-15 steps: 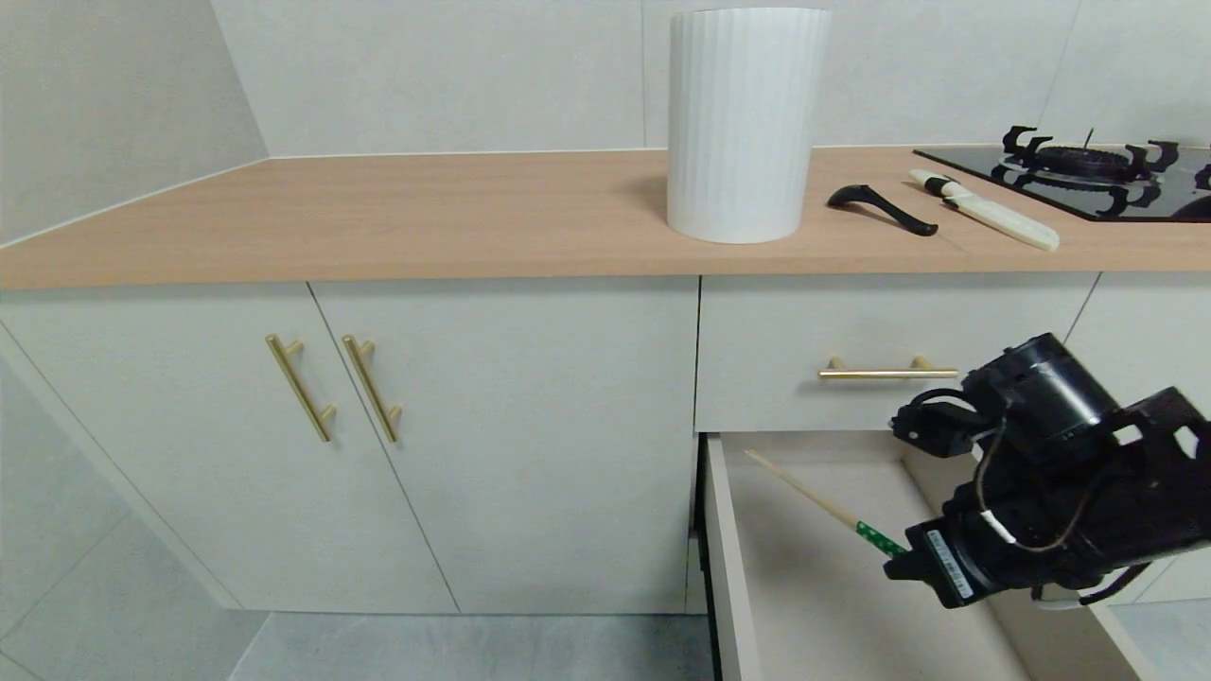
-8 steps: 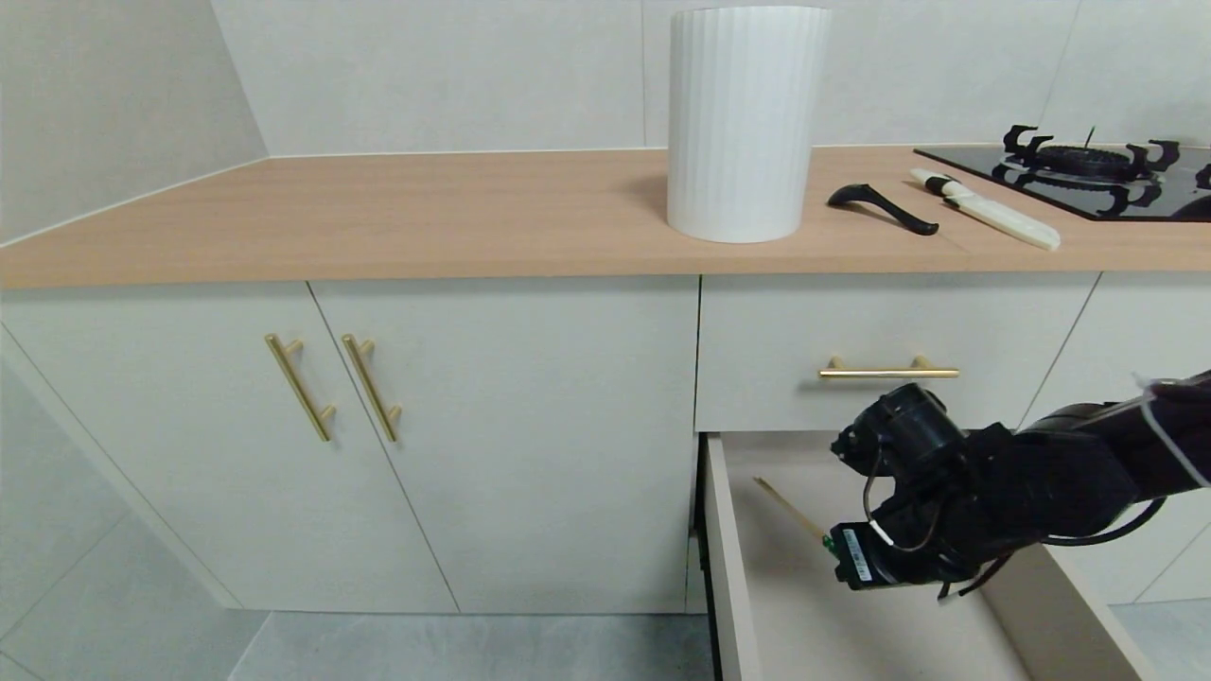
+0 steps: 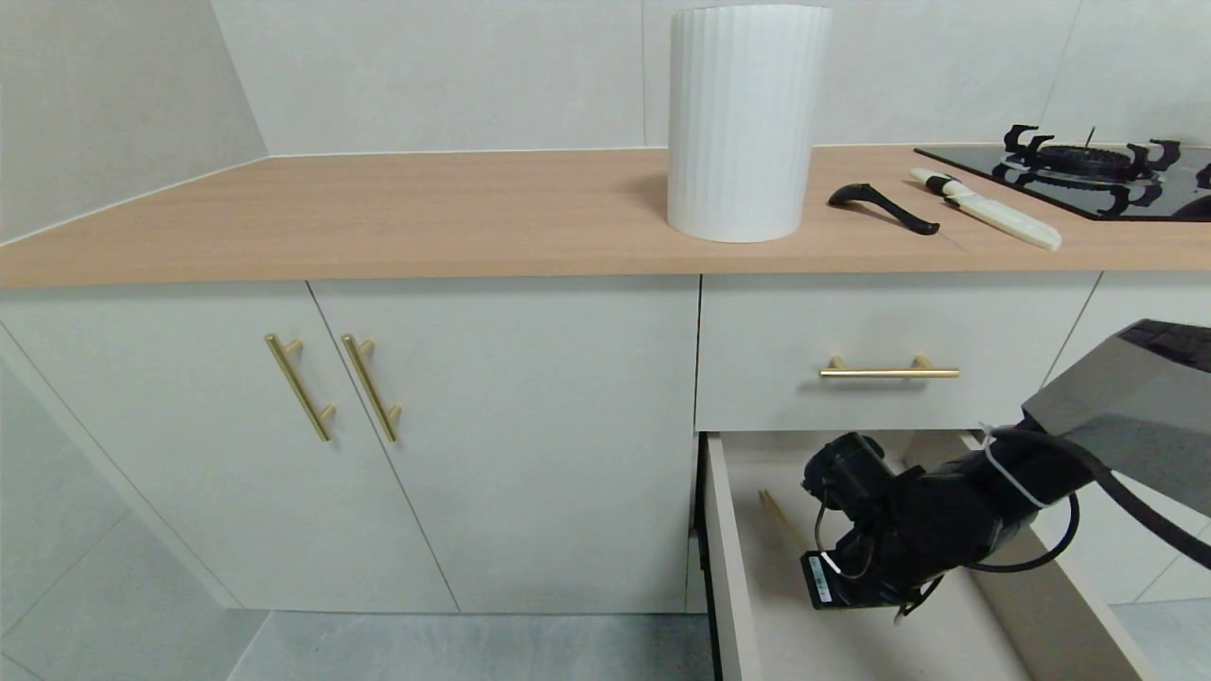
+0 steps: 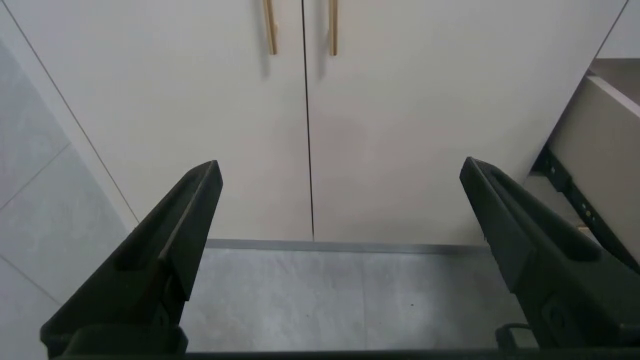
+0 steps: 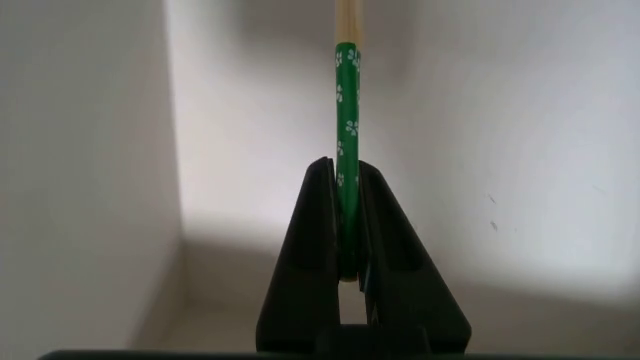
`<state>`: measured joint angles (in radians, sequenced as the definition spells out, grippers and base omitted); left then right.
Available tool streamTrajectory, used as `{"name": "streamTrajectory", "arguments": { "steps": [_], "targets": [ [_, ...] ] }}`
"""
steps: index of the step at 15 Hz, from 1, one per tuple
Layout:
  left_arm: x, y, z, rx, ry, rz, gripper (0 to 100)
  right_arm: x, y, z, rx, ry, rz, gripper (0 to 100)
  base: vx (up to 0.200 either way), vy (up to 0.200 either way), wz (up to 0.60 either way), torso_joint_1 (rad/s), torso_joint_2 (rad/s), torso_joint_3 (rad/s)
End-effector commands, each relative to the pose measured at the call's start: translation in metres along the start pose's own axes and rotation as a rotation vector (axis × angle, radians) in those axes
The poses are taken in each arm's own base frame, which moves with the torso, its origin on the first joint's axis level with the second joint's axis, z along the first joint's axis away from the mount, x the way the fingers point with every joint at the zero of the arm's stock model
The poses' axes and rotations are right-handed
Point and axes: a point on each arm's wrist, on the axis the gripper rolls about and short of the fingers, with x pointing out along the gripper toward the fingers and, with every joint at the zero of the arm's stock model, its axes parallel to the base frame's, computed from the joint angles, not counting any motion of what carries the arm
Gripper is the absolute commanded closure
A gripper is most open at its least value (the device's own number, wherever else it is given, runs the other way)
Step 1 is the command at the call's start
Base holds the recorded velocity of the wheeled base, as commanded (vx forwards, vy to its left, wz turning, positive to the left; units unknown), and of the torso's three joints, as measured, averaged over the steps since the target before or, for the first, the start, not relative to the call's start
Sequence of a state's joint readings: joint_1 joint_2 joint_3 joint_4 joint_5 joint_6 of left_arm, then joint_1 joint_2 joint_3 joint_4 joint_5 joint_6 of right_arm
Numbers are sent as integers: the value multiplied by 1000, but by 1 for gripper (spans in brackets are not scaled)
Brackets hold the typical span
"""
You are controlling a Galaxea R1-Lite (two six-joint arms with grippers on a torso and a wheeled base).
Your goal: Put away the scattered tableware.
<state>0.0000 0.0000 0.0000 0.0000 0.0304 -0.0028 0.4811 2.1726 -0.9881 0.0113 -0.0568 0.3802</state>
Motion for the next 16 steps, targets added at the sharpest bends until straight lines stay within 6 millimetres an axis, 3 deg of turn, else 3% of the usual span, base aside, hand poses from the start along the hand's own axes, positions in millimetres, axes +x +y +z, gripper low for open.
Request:
{"name": "streamTrajectory", "arguments": {
  "steps": [1,7,16],
  "targets": [
    [0,0,0,0,0,0,0,18,-1,-6,-3,43,-19,100,0,0,0,0,0,0],
    [0,0,0,0,0,0,0,45,-2,-10,-2,32,-50,100,0,0,0,0,0,0],
    [0,0,0,0,0,0,0,53,-2,-11,4,37,-66,100,0,0,0,0,0,0]
  ]
}}
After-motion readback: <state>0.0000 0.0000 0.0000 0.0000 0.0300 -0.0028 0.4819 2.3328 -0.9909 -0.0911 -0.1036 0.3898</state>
